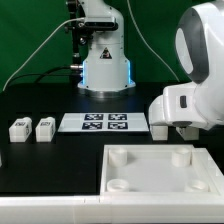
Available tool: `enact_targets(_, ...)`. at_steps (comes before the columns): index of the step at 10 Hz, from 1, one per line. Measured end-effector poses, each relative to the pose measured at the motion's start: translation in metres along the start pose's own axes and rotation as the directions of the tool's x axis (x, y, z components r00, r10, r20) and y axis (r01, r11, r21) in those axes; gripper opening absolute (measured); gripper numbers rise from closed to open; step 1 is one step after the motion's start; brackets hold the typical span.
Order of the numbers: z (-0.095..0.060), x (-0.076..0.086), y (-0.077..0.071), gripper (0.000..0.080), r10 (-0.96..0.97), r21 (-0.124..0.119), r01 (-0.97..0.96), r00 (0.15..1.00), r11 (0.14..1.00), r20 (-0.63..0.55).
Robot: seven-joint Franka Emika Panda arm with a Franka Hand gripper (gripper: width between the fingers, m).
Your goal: Assemble one leg
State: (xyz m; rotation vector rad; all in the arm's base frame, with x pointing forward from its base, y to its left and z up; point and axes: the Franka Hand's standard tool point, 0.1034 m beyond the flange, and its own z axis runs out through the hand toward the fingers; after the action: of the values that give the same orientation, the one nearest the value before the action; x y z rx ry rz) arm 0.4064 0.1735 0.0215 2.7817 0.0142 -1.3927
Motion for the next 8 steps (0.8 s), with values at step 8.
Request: enact_targets(8, -0.08, -0.02, 0.029, 0.0284, -0.071, 0.037, 0.082, 0.968, 0.996, -0.241)
